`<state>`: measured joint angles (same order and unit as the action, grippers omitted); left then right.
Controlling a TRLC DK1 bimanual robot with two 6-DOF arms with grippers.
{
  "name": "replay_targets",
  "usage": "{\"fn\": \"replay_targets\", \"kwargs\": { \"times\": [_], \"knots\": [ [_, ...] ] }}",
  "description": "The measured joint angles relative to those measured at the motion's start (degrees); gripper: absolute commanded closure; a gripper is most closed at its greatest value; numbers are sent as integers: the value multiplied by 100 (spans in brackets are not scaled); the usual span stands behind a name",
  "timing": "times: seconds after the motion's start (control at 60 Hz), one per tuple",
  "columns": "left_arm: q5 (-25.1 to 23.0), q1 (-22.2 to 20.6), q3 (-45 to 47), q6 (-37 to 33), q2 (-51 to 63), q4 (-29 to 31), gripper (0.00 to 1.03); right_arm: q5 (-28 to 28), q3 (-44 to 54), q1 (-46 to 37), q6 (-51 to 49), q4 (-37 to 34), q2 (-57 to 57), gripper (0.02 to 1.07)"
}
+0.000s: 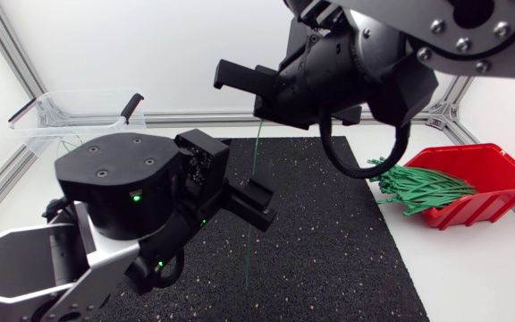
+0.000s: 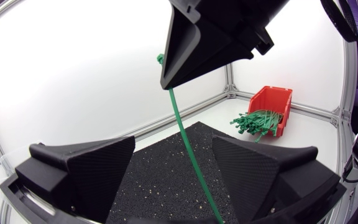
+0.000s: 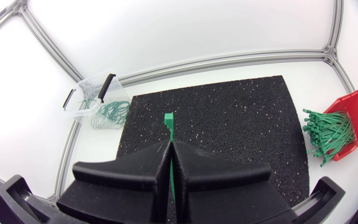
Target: Take a green cable tie from the red box, thread the tail through the head to close it, then place it in the transparent bin on the left.
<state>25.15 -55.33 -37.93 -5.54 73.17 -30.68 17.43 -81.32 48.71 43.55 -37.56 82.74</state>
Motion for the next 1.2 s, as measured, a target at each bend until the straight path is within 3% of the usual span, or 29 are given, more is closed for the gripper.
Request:
{"fn": "replay_targets", "kwargs": {
  "times": [0.483,0.733,0.783,1.033,1.2],
  "knots": [
    [291,-37,-42,-227,260,-654,63,46,0,20,2,0,0,101],
    [367,-68,-44,-271,304,-693,72,107,0,50,0,-2,0,101],
    [369,-94,-44,-317,304,-699,79,107,0,50,2,-2,0,101],
    [413,-160,-42,-374,319,-844,93,136,0,76,0,-4,0,101],
    [431,-175,-42,-376,319,-861,98,151,0,109,2,-46,0,101]
  ]
}}
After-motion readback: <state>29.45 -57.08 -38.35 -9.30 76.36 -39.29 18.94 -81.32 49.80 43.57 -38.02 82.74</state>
